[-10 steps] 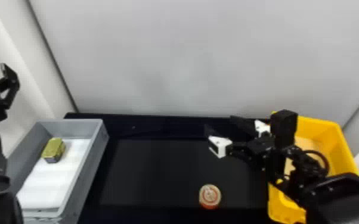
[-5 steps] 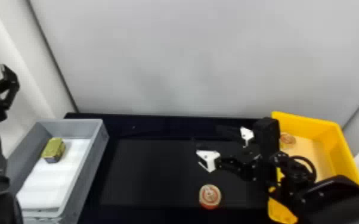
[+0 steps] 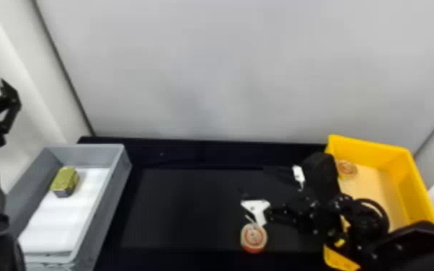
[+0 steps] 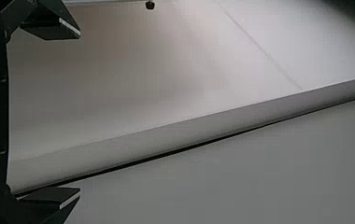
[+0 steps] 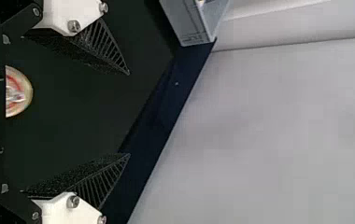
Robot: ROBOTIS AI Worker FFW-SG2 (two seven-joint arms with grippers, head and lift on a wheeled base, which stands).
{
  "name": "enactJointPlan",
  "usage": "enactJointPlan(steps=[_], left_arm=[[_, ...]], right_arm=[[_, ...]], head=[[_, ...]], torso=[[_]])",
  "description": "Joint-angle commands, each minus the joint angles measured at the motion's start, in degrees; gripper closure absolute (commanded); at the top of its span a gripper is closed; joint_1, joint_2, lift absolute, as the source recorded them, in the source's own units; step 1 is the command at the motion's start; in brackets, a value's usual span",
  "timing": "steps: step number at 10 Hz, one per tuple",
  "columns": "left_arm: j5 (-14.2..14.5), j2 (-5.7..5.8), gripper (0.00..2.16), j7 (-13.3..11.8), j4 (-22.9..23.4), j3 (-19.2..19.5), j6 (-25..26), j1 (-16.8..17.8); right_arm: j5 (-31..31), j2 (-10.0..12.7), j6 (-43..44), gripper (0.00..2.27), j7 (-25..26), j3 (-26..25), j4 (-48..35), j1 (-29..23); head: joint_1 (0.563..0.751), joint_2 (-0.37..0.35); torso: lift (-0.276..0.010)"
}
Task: Pick up the round yellow can and place it in the yellow rectangular box
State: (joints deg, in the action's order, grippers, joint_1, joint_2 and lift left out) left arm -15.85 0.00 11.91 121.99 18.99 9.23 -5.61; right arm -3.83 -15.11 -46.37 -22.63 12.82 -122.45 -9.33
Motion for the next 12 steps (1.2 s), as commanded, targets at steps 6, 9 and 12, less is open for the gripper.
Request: enactJointPlan(steps=[6,9,12], left_arm=[[0.0,-0.15,0.10,-1.2,0.4,1.8,-0.1,-0.1],[-0.2,-0.15,0.10,-1.2,0.3,1.2,0.2,0.2],[-0.2,-0.15,0.10,-1.2,0.3,1.4,0.3,0.1]], right_arm=[[2.9,-1.2,-16.5,0.23,4.4,2.1,-7.7,-3.1],[-0.5,-0.6,-27.2,0.24,4.9,2.2,-12.5,-2.0],[-0.9,-0.2,-34.6,0.26,6.0,3.0,-14.0,-1.0]], head=[[0.694,0.014],[0.694,0.014],[0.694,0.014]], torso=[[-0.060],[-0.060],[-0.060]])
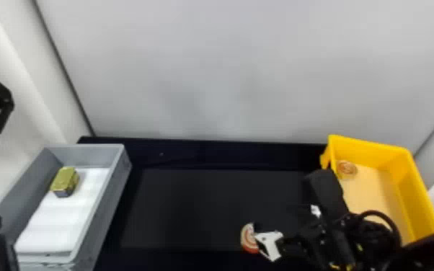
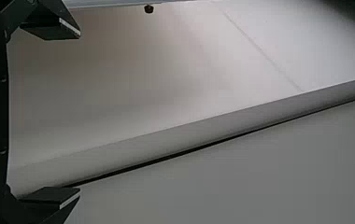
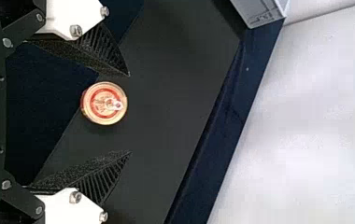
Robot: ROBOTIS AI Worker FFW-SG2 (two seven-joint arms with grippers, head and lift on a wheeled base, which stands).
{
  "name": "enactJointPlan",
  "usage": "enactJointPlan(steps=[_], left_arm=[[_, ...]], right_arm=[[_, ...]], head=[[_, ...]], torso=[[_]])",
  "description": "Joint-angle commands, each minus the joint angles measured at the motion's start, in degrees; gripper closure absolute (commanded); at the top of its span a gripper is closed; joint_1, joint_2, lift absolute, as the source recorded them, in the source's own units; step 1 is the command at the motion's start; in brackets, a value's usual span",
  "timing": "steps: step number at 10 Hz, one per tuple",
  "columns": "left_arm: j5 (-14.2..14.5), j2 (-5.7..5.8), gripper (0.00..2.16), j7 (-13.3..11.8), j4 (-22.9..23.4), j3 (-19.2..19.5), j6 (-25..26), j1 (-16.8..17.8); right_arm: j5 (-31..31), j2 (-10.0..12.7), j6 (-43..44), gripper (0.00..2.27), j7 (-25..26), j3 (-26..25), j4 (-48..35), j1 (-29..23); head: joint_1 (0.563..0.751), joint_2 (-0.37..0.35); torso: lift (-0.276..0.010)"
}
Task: Pick up the round yellow can and place it in the yellow rectangular box
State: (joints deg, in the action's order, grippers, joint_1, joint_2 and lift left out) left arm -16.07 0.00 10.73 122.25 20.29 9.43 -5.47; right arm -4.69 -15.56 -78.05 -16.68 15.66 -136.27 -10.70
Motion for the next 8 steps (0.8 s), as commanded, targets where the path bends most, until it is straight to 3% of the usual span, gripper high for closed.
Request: enactJointPlan(steps=[1,4,6,8], left_arm=[[0.0,-0.15,0.10,0.0,0.0,0.0,0.0,-0.1],[0.1,-0.15,0.10,0.0,0.0,-0.1,0.1,-0.1],[0.1,-0.15,0.10,0.0,0.0,0.0,0.1,-0.1],[0.1,-0.15,0.10,0.0,0.0,0.1,0.1,-0.2]], right_arm=[[-0.1,0.4,-4.8,0.26,0.2,0.6,-0.2,0.7],[1.3,0.4,-6.5,0.26,0.0,-0.3,0.9,0.7],[1.4,-0.7,-4.2,0.26,-1.9,-1.4,2.3,-0.6],[-5.2,-1.4,3.0,0.26,-9.2,-2.5,4.7,-3.6]], head=[[0.694,0.014],[0.694,0.014],[0.694,0.014],[0.694,0.014]], torso=[[-0.060],[-0.060],[-0.060],[-0.060]])
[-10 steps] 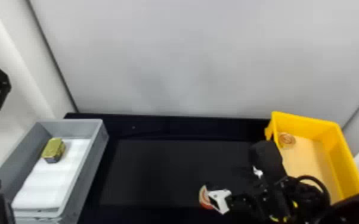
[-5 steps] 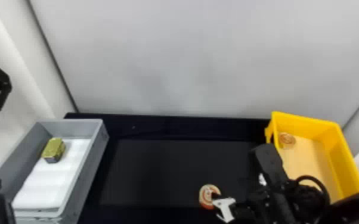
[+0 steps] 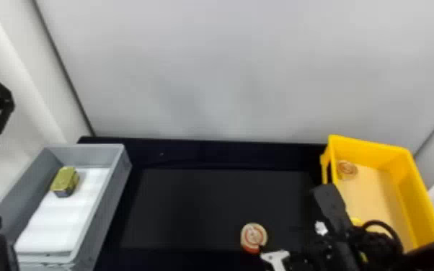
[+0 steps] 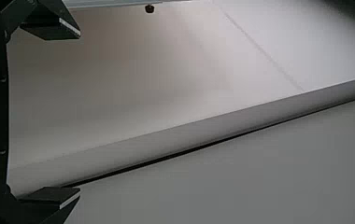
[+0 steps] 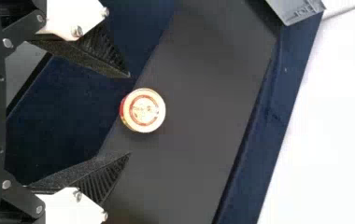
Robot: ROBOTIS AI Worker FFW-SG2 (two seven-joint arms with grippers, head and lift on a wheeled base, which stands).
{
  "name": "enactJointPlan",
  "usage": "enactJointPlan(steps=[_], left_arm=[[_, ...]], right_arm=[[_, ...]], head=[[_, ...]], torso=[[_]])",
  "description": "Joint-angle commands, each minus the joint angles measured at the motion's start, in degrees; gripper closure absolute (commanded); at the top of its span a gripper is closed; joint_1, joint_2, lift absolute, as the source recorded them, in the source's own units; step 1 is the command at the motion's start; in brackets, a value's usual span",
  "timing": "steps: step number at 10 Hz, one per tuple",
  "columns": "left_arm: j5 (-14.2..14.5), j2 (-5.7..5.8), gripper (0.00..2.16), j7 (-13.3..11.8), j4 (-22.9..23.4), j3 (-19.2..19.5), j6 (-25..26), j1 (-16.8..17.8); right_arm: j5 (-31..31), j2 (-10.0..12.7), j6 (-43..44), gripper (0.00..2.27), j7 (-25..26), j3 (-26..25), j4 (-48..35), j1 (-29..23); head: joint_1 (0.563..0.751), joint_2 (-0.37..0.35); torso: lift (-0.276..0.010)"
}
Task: Pick up the round yellow can and place it in the yellow rectangular box
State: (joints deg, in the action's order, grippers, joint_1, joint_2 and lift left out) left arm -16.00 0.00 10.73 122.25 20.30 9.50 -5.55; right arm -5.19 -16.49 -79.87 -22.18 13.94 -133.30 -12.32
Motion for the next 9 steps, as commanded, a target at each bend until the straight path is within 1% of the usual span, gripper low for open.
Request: enactJointPlan(steps=[1,2,3,4,5,6,7,9], left_arm=[[0.0,-0.15,0.10,0.0,0.0,0.0,0.0,0.0],[0.0,-0.15,0.10,0.0,0.0,0.1,0.0,0.0],[0.0,-0.15,0.10,0.0,0.0,0.1,0.0,0.0],[0.0,-0.15,0.10,0.0,0.0,0.0,0.0,0.0],[0.0,-0.15,0.10,0.0,0.0,-0.2,0.0,0.1],[0.0,-0.15,0.10,0.0,0.0,-0.2,0.0,0.1],[0.0,-0.15,0.10,0.0,0.1,-0.1,0.0,0.0],[0.0,-0.15,0.10,0.1,0.3,0.1,0.0,-0.1]], right_arm=[[-9.8,-0.7,6.9,0.26,-8.3,-0.5,2.4,-2.8],[-12.0,-0.9,9.5,0.26,-10.3,-0.7,3.7,-3.7],[-12.7,-1.0,12.3,0.26,-11.8,-1.5,5.9,-4.4],[-12.6,-0.6,14.4,0.26,-12.6,-1.8,7.7,-3.9],[-12.7,0.1,15.1,0.26,-12.4,-1.8,8.7,-2.7],[-12.0,0.0,15.7,0.26,-12.2,-1.2,9.5,-1.1],[-12.4,-0.1,17.9,0.26,-12.4,-1.3,11.1,-0.7],[-13.5,0.7,20.6,0.26,-13.5,-0.9,14.2,1.3]], head=[[0.694,0.014],[0.694,0.014],[0.694,0.014],[0.694,0.014],[0.694,0.014],[0.694,0.014],[0.694,0.014],[0.694,0.014]], torso=[[-0.060],[-0.060],[-0.060],[-0.060],[-0.060],[-0.060],[-0.060],[-0.060]])
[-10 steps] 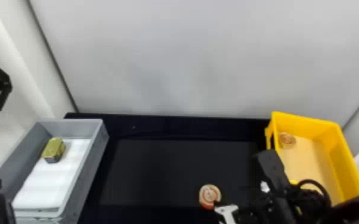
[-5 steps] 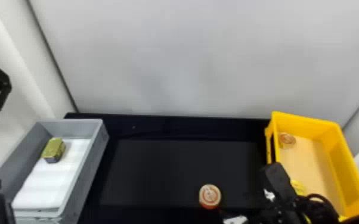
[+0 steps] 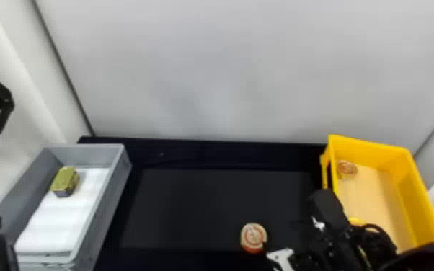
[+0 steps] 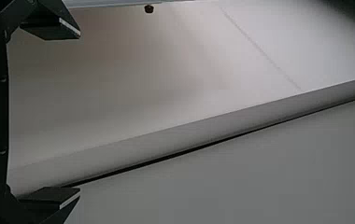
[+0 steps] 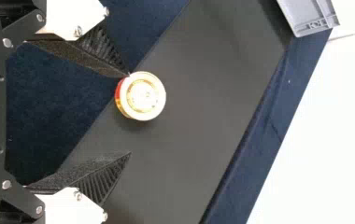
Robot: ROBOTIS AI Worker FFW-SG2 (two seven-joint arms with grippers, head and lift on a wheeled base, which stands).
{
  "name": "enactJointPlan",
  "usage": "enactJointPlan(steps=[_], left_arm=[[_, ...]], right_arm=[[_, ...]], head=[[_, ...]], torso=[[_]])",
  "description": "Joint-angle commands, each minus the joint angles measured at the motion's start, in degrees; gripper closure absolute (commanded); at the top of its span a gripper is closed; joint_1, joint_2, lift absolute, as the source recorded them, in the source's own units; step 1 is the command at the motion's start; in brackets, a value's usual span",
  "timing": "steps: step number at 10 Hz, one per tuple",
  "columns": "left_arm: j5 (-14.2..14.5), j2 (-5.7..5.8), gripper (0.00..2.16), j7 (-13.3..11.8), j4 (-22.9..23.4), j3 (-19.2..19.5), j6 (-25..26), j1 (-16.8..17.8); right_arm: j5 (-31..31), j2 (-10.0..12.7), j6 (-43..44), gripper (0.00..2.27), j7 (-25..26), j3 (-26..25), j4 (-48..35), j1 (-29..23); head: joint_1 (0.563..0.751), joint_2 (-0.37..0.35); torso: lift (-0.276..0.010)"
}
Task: Pick up the round yellow can and place it in the yellow rectangular box
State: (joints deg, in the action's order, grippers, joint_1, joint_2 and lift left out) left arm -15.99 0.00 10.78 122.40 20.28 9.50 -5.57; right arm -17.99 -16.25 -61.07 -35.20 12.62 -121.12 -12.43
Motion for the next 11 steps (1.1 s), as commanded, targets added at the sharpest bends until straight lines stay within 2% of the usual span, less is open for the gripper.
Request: enactJointPlan(steps=[1,11], left_arm=[[0.0,-0.15,0.10,0.0,0.1,0.0,0.0,-0.1],[0.0,-0.15,0.10,0.0,0.4,0.0,-0.4,0.1]], right_arm=[[-1.3,0.6,2.9,0.26,-0.9,0.9,3.1,2.7],[-2.4,3.1,9.1,0.26,-1.9,5.2,14.1,6.2]], head=[[0.694,0.014],[0.694,0.014]], torso=[[-0.060],[-0.060]])
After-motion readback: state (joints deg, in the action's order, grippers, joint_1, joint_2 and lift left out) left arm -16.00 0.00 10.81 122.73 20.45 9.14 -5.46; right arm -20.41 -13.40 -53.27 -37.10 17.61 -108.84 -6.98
